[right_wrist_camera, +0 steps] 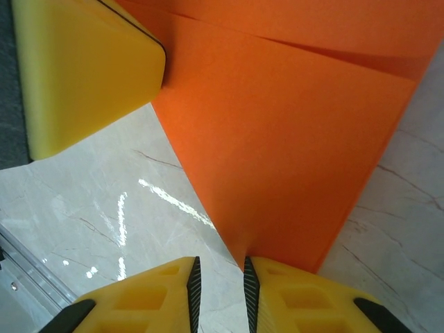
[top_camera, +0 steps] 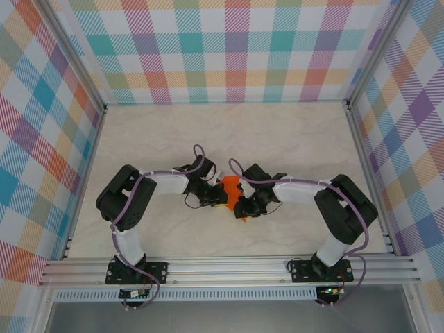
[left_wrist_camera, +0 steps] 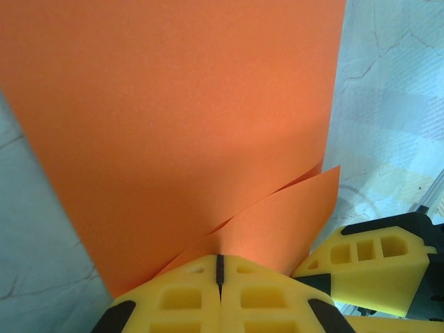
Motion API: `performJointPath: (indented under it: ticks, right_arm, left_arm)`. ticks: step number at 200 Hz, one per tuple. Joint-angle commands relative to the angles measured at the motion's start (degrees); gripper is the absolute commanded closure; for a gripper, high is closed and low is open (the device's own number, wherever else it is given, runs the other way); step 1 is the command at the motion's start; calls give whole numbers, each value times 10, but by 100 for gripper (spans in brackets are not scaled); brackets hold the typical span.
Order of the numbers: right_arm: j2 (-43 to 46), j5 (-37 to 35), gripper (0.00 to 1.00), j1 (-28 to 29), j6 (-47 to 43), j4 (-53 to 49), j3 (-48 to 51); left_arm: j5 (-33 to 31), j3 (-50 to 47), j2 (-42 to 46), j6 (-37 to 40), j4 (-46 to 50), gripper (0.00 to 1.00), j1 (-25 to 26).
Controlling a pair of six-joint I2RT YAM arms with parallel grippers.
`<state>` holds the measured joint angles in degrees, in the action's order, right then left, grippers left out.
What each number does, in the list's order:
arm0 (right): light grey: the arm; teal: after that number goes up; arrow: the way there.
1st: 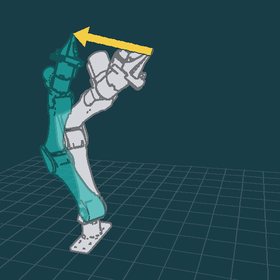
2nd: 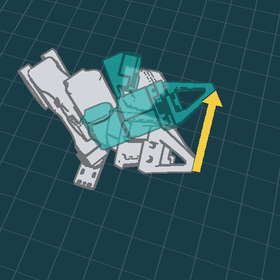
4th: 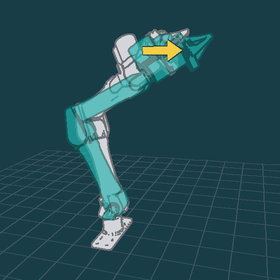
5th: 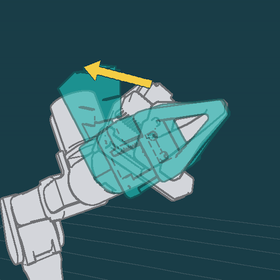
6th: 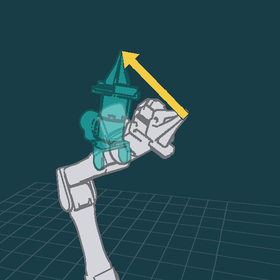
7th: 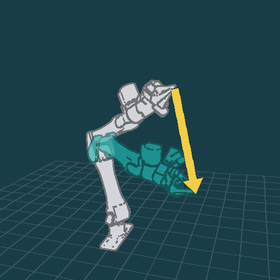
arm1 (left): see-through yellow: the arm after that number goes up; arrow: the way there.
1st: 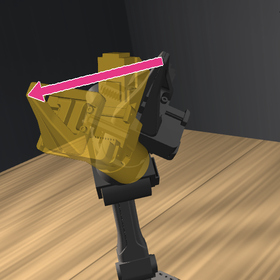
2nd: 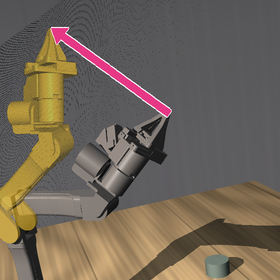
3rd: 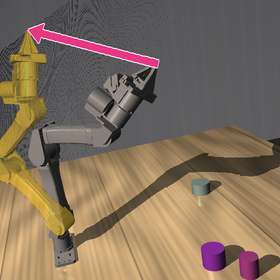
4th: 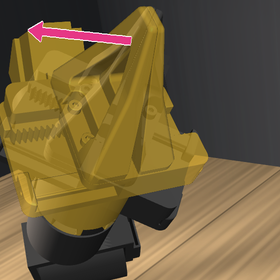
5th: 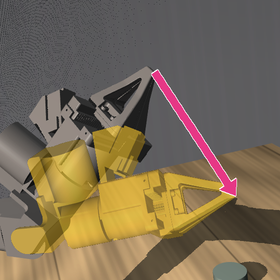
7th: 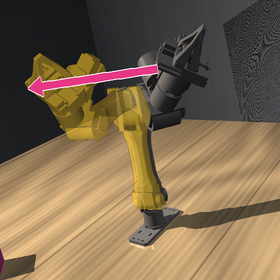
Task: Fold a paper plane with a square sheet of paper (fold left side to right side)
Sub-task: Third fold the triangle at the center of the table.
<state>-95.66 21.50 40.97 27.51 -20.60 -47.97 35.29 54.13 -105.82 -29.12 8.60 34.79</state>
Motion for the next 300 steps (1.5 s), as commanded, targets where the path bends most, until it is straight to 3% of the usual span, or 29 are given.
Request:
performJointPath:
  ticks: [1,97,181,210,233,300]
  right_arm:
    - [-9,-17,76,3,-1,-34,-1]
    - [46,-25,86,3,16,-91,74]
    - [179,-32,82,3,16,-131,36]
    - [122,10,83,3,38,-47,19]
    - [67,1,85,4,59,0,3]
    - [-33,-14,89,4,73,-8,3]
  left_arm:
    - [-51,-8,-27,6,24,96,5]
    - [-61,-4,-36,8,29,97,4]
    - [-56,4,-34,11,33,97,5]
    - [-55,4,-33,11,33,97,4]
    - [-56,3,-29,10,33,97,4]
    - [-63,8,-25,15,39,97,3]
